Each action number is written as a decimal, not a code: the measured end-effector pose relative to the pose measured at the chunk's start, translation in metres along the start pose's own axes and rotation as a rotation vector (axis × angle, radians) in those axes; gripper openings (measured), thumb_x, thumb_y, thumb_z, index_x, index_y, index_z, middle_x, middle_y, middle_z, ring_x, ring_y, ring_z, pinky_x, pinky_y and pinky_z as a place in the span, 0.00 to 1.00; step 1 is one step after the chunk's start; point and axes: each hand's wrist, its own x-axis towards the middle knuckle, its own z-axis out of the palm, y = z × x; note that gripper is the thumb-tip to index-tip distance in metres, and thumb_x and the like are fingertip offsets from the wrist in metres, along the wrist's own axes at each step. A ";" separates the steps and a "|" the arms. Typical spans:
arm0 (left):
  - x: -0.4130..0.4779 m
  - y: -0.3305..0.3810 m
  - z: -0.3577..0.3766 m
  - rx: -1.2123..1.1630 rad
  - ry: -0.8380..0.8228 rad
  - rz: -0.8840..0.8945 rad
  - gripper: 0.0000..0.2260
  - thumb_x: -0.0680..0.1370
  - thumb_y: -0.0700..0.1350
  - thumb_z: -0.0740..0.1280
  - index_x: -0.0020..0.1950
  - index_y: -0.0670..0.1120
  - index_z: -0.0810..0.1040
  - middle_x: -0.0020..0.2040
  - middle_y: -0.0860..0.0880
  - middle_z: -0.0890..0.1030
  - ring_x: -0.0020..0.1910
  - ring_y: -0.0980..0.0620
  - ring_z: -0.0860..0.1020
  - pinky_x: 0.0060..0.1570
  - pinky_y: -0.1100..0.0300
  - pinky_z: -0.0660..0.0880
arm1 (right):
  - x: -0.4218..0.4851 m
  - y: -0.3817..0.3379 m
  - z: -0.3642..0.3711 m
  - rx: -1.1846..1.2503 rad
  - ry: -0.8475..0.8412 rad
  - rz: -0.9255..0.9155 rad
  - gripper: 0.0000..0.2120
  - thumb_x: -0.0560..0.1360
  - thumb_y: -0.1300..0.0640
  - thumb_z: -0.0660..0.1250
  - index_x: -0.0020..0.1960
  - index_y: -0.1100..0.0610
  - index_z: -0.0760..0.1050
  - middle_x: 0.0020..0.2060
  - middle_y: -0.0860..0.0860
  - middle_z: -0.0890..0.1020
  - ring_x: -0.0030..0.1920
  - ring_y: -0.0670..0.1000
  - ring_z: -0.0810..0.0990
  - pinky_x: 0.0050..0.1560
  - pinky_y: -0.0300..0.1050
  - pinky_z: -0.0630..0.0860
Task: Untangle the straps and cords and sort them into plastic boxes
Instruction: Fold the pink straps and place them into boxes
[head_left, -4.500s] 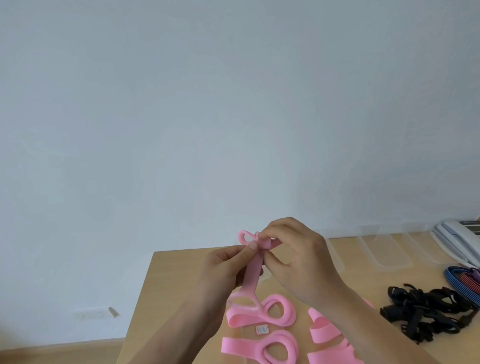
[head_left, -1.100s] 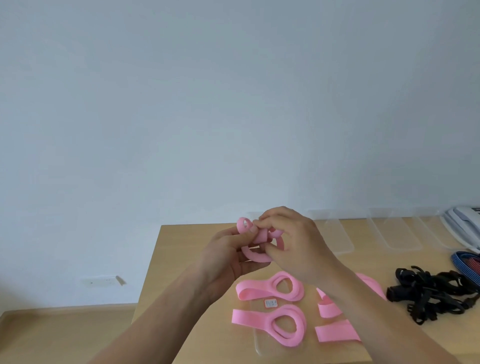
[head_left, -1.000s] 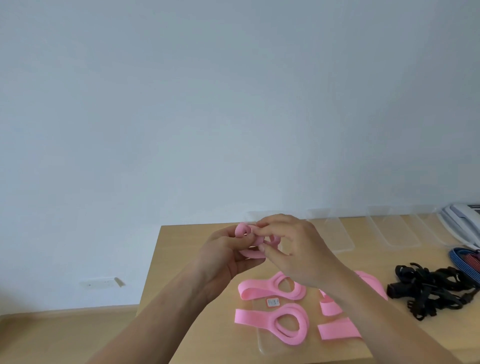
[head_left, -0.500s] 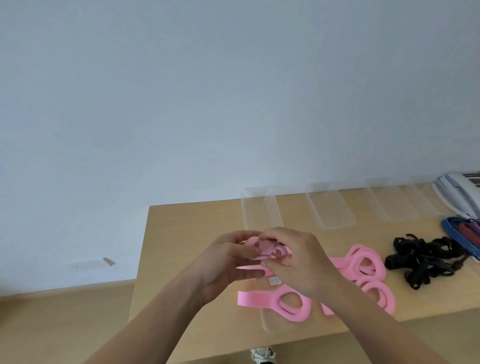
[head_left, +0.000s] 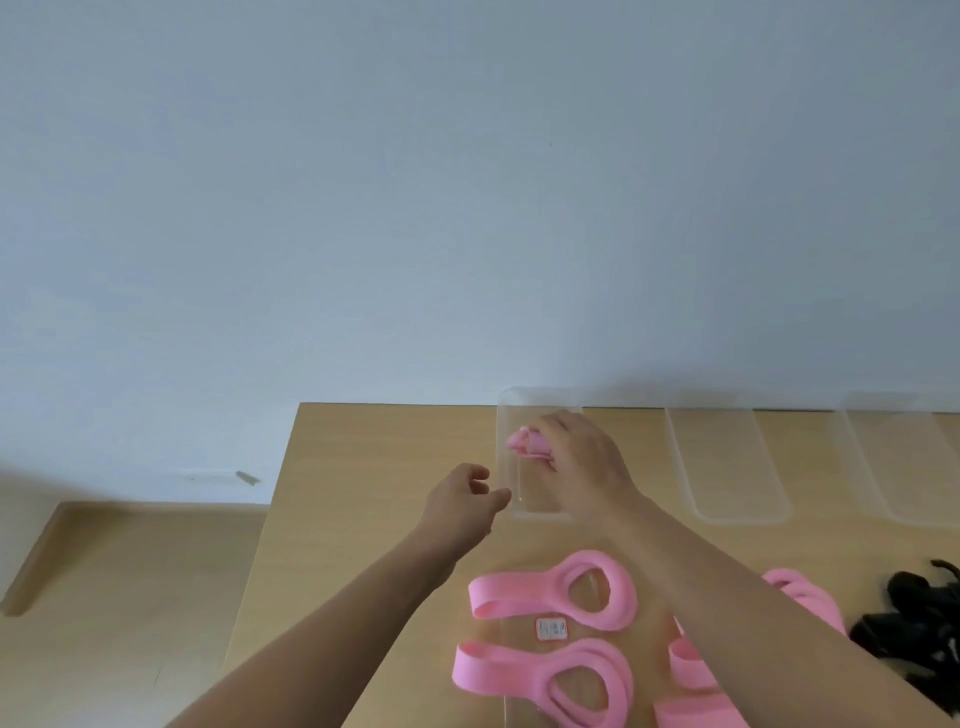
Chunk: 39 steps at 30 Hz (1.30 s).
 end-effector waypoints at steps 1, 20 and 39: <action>0.006 0.001 0.004 -0.008 0.024 -0.013 0.16 0.80 0.46 0.70 0.68 0.45 0.75 0.56 0.48 0.81 0.47 0.48 0.81 0.57 0.47 0.82 | 0.007 0.004 0.005 -0.010 -0.003 -0.019 0.13 0.67 0.67 0.75 0.49 0.54 0.82 0.45 0.48 0.84 0.45 0.53 0.81 0.42 0.41 0.74; 0.012 -0.009 0.010 0.030 0.124 0.038 0.07 0.80 0.47 0.71 0.57 0.48 0.82 0.49 0.51 0.84 0.45 0.49 0.83 0.50 0.49 0.83 | 0.006 0.033 0.013 -0.135 0.079 0.009 0.13 0.74 0.60 0.70 0.58 0.58 0.79 0.52 0.56 0.78 0.53 0.58 0.76 0.53 0.50 0.75; -0.077 -0.114 0.023 1.373 -0.280 0.796 0.18 0.80 0.54 0.66 0.67 0.48 0.73 0.62 0.47 0.76 0.59 0.43 0.75 0.54 0.52 0.68 | -0.200 -0.032 0.036 -0.320 -0.321 0.348 0.11 0.78 0.55 0.59 0.59 0.54 0.73 0.56 0.52 0.77 0.55 0.54 0.73 0.49 0.46 0.69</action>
